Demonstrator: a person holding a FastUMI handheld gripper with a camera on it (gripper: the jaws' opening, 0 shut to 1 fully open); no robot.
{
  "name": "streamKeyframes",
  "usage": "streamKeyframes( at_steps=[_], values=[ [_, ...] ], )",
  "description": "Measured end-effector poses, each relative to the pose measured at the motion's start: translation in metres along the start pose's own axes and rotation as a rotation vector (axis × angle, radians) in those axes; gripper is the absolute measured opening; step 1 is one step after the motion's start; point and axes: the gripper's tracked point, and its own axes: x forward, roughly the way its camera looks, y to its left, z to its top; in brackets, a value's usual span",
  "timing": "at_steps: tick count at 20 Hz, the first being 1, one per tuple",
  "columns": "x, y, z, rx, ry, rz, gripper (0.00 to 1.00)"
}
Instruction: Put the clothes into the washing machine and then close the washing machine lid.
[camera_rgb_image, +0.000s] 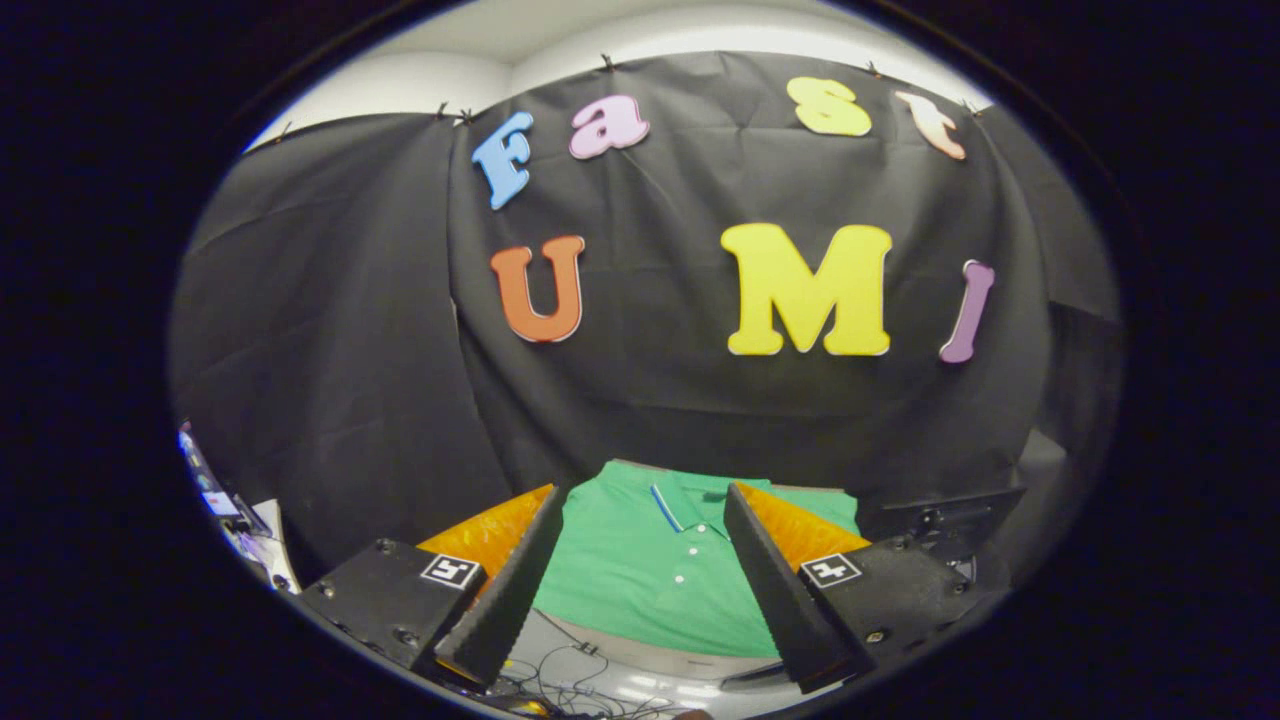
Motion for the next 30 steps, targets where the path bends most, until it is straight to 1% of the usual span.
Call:
streamKeyframes(
  at_steps=[3,7,10,14,18,20,22,23,26,28,30],
  values=[
    [0.045,-0.007,-0.011,0.008,0.153,0.011,1.0],
    [0.081,-0.017,-0.046,0.039,0.401,0.008,1.0],
    [0.098,-0.03,-0.069,0.036,0.546,-0.027,1.0],
    [0.119,-0.045,-0.096,0.077,0.707,-0.084,0.98],
    [0.125,-0.044,-0.118,0.134,0.837,-0.087,0.98],
    [0.125,-0.048,-0.129,0.163,0.886,-0.123,0.97],
    [0.129,-0.049,-0.128,0.141,0.889,-0.147,0.91],
    [0.131,-0.047,-0.128,0.137,0.904,-0.151,0.85],
    [0.129,-0.046,-0.132,0.086,0.955,-0.202,0.81],
    [0.129,-0.043,-0.133,0.071,0.993,-0.21,0.82],
    [0.129,-0.045,-0.129,0.053,1.004,-0.188,0.74]
  ],
)
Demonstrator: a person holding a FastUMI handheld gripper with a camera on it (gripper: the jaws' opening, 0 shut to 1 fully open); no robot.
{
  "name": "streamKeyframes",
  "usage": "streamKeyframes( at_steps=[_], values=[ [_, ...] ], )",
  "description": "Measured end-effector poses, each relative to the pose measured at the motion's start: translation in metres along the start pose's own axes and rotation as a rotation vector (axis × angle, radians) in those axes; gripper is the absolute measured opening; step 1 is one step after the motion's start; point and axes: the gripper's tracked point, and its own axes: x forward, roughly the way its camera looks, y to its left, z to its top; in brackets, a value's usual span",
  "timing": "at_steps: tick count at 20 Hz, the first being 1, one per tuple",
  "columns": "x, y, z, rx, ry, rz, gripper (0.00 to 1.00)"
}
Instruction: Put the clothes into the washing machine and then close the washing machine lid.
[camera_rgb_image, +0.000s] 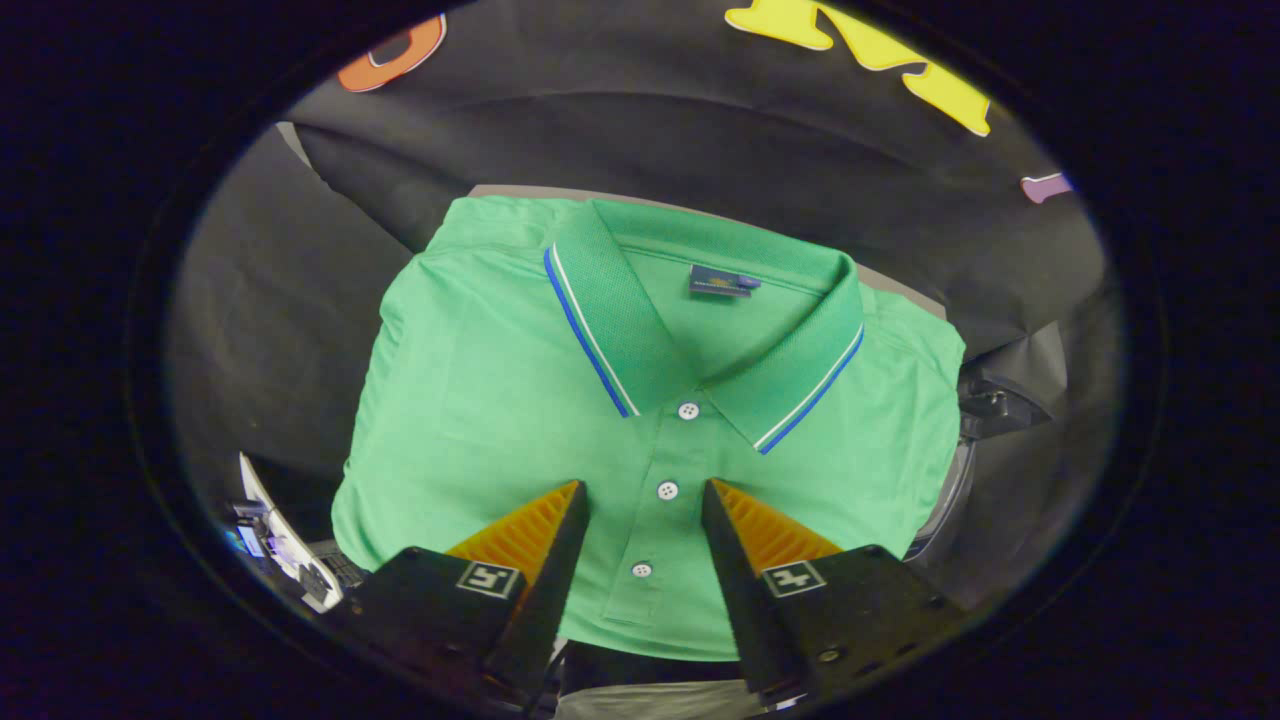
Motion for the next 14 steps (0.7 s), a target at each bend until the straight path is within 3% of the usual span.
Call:
streamKeyframes(
  at_steps=[3,5,7,14],
  values=[
    [-0.001,-0.002,0.007,-0.017,-0.015,0.014,0.3],
    [-0.003,-0.007,0.009,-0.044,-0.011,0.038,0.18],
    [-0.005,-0.005,0.009,-0.014,0.021,0.086,0.09],
    [-0.019,-0.004,0.011,0.0,0.039,0.166,0.06]
  ],
)
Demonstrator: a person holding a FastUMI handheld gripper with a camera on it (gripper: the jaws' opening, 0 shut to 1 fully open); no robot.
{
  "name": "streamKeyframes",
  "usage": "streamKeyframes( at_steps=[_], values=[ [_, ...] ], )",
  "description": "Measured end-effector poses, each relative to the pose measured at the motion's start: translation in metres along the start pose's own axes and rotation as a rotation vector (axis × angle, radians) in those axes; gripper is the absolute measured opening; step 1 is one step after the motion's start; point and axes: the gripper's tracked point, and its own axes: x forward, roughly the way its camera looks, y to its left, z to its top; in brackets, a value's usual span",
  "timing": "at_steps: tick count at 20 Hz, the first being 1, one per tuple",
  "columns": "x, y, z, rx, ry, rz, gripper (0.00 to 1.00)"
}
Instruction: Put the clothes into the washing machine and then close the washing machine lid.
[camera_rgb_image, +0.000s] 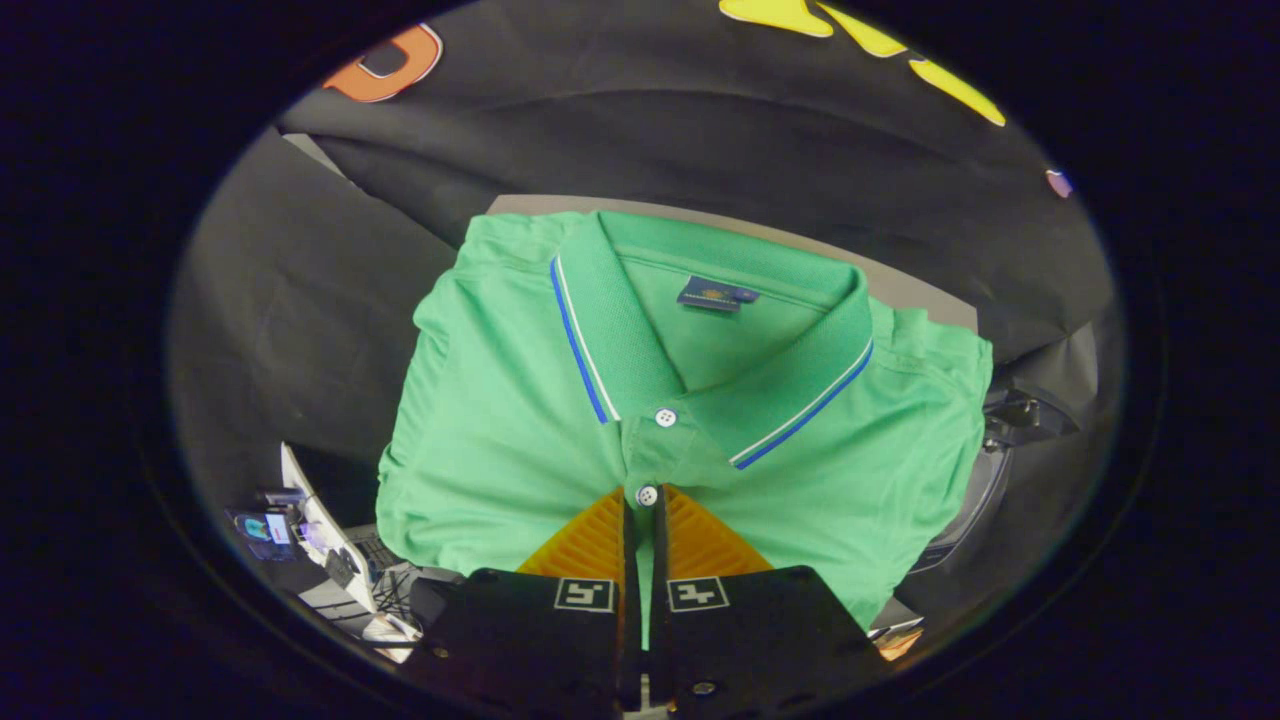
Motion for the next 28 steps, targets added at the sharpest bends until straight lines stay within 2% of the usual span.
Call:
streamKeyframes(
  at_steps=[12,22,28],
  values=[
    [-0.09,0.012,0.032,-0.048,-0.093,0.136,0.06],
    [-0.214,0.01,0.049,0.047,-0.286,0.252,0.06],
    [-0.279,-0.008,0.052,0.084,-0.386,0.287,0.06]
  ],
)
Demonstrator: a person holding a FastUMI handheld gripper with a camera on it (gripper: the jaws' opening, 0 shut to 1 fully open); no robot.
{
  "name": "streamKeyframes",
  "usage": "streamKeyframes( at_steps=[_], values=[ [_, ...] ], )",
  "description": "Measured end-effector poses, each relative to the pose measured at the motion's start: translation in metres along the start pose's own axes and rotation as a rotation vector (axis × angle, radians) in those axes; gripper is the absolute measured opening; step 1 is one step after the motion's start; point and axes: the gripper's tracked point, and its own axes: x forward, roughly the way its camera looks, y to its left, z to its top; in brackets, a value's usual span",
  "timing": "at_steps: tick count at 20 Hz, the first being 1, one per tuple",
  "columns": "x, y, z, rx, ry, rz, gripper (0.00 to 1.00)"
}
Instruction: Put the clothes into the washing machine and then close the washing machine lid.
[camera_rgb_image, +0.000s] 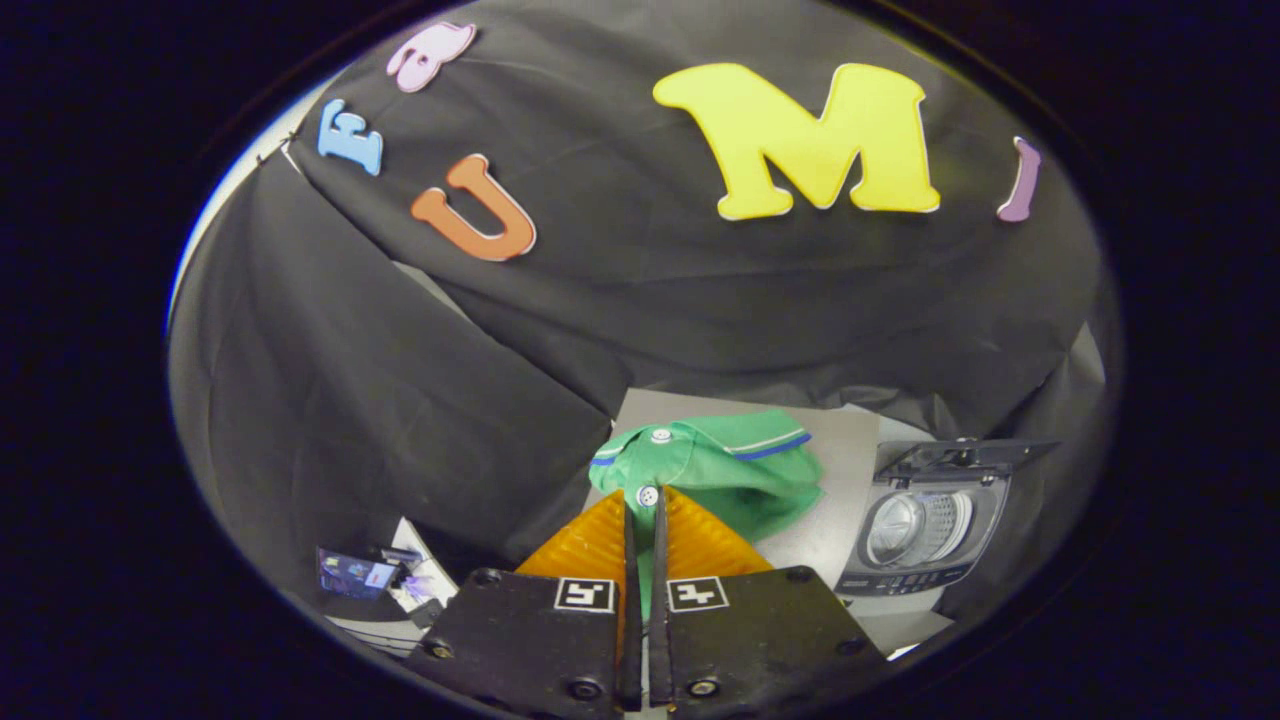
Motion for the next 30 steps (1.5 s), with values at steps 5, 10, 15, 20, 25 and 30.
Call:
streamKeyframes(
  at_steps=[5,10,15,20,25,30],
  values=[
    [-0.038,0.001,0.011,0.002,-0.058,-0.004,0.06],
    [-0.086,-0.005,0.021,0.036,-0.119,-0.013,0.06],
    [-0.138,-0.041,0.016,0.074,-0.175,-0.07,0.06],
    [-0.179,-0.091,-0.019,0.128,-0.209,-0.119,0.06],
    [-0.209,-0.146,-0.043,0.168,-0.23,-0.158,0.06],
    [-0.22,-0.192,-0.07,0.186,-0.23,-0.159,0.06]
  ],
)
